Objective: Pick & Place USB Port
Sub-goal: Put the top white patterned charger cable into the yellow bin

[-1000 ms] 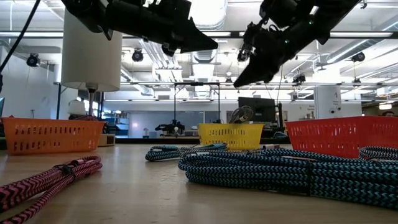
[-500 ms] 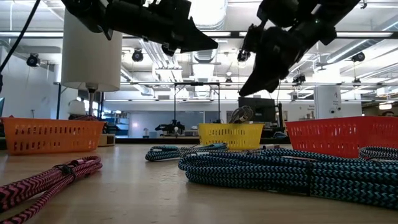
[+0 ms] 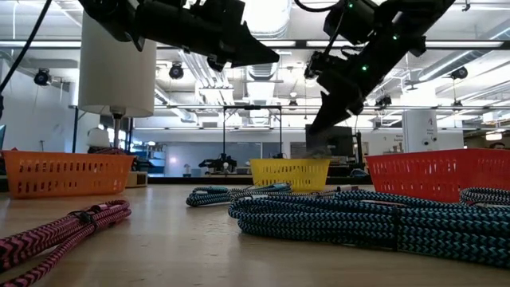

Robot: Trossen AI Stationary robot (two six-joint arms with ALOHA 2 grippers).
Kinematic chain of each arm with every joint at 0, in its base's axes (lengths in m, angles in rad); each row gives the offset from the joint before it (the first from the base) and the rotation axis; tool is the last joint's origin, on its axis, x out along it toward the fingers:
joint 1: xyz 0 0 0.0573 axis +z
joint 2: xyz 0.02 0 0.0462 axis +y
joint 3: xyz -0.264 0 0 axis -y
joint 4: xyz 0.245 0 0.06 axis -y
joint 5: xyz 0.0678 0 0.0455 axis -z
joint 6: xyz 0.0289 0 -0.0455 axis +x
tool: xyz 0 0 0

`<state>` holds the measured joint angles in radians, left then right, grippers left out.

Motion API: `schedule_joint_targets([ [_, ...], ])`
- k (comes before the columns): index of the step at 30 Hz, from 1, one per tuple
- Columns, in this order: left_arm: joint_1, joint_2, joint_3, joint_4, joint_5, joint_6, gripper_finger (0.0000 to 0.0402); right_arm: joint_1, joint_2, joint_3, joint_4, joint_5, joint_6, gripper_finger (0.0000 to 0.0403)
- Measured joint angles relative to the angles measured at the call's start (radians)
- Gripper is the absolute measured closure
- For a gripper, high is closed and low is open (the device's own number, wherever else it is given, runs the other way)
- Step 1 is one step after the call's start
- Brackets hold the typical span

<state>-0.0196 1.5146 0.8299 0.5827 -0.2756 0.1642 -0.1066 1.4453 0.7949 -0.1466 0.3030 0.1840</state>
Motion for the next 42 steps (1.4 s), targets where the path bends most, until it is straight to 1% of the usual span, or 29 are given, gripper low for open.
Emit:
schedule_joint_targets([
  [2,0.0,0.0,0.0,0.0,0.0,0.0,0.0401,0.0,-0.01,0.018,-0.03,0.06,0.0,0.0394],
  [3,0.0,0.0,0.0,-0.001,0.0,0.0,0.0401,0.001,-0.013,0.027,-0.047,0.074,0.0,0.0394],
  [7,0.0,0.0,0.0,-0.003,0.0,0.0,0.0401,0.004,-0.018,0.072,-0.068,0.067,-0.005,0.0394],
  [9,0.0,0.0,0.0,-0.005,0.0,0.0,0.0401,0.009,-0.018,0.097,-0.064,0.007,-0.013,0.0394],
  [12,0.0,0.0,0.0,-0.008,0.0,-0.001,0.0401,0.017,-0.018,0.117,-0.063,-0.12,-0.023,0.0394],
  [14,-0.001,0.0,0.0,-0.008,0.0,-0.001,0.0401,0.026,-0.018,0.118,-0.066,-0.184,-0.023,0.0394],
  [18,-0.005,-0.008,0.0,-0.019,0.0,0.0,0.0402,0.064,-0.018,0.1,-0.067,-0.24,-0.045,0.0394],
  [21,-0.007,-0.029,0.0,-0.063,0.0,0.0,0.0402,0.11,-0.018,0.083,-0.07,-0.277,-0.071,0.0394],
  [27,-0.01,-0.101,0.0,-0.212,0.0,0.003,0.0401,0.165,-0.018,0.082,-0.09,-0.275,-0.073,0.0394],
  [33,-0.024,-0.178,0.0,-0.379,0.001,0.002,0.0401,0.167,-0.018,0.083,-0.101,-0.276,-0.083,0.0394],
  [35,-0.026,-0.202,0.0,-0.425,0.002,0.002,0.0401,0.167,-0.018,0.083,-0.104,-0.275,-0.119,0.0394],
  [37,-0.026,-0.223,0.0,-0.453,0.001,-0.002,0.0401,0.168,-0.017,0.083,-0.096,-0.276,-0.189,0.0394],
  [42,-0.025,-0.255,0.0,-0.473,0.001,-0.008,0.0401,0.167,-0.017,0.084,-0.036,-0.282,-0.307,0.0394],
])
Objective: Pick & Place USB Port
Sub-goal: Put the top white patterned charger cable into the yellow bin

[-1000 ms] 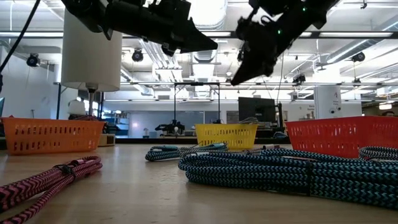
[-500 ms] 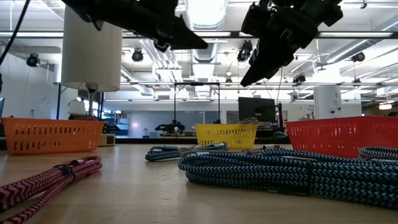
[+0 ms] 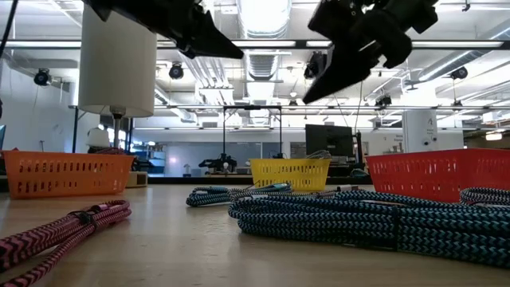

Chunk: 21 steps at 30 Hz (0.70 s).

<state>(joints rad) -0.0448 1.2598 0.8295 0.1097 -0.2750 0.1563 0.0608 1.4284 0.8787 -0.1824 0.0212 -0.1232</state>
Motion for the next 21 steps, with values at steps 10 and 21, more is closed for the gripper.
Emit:
schedule_joint_targets([
  [10,0.0,-0.003,0.0,-0.099,0.0,-0.007,0.0401,0.027,0.0,0.0,0.012,-0.007,0.016,0.0394],
  [21,0.0,-0.003,0.0,-0.103,0.0,-0.009,0.0401,0.051,0.0,0.0,-0.001,-0.003,0.022,0.0394],
])
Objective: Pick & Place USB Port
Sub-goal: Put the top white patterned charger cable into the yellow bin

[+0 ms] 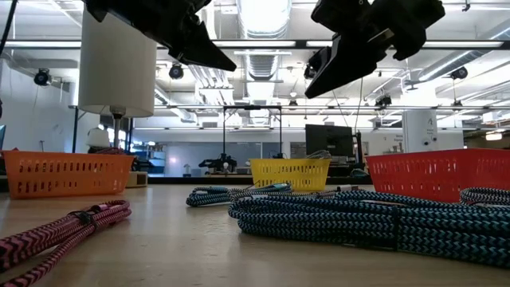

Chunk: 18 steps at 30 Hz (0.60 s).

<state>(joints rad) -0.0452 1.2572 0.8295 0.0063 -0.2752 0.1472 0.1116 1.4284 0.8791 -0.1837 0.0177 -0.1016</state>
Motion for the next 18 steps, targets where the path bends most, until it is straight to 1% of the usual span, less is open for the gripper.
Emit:
schedule_joint_targets([
  [15,0.0,0.001,0.0,0.0,0.0,-0.016,0.0401,0.0,0.0,0.0,0.007,0.009,-0.011,0.0394],
  [18,0.0,0.001,0.0,0.0,0.0,-0.016,0.0401,0.002,0.0,0.0,0.008,0.004,0.015,0.0394],
])
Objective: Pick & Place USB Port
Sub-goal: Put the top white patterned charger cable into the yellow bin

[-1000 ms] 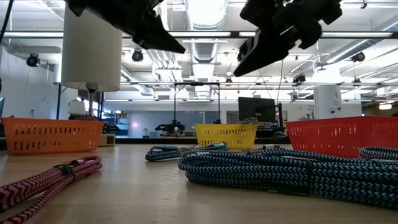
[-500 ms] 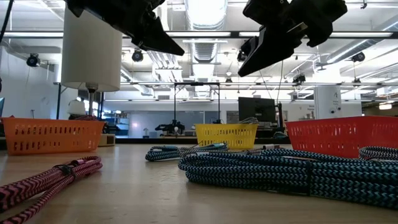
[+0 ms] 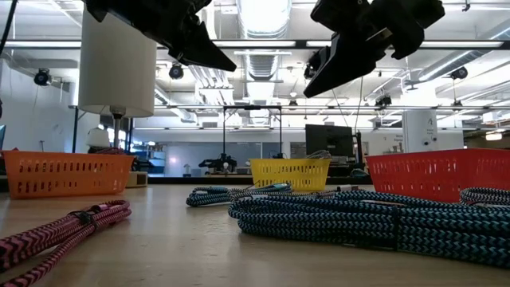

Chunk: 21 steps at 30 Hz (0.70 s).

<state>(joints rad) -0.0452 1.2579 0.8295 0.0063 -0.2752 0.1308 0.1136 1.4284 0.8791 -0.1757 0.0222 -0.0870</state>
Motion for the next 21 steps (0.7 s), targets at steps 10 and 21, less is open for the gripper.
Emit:
schedule_joint_targets([
  [10,0.0,0.0,0.0,0.0,0.0,0.0,0.0401,0.0,-0.004,-0.001,-0.033,0.156,0.119,0.0394],
  [21,0.0,0.0,0.0,0.0,0.0,0.0,0.0401,0.009,0.002,-0.005,0.01,0.026,0.053,0.0336],
])
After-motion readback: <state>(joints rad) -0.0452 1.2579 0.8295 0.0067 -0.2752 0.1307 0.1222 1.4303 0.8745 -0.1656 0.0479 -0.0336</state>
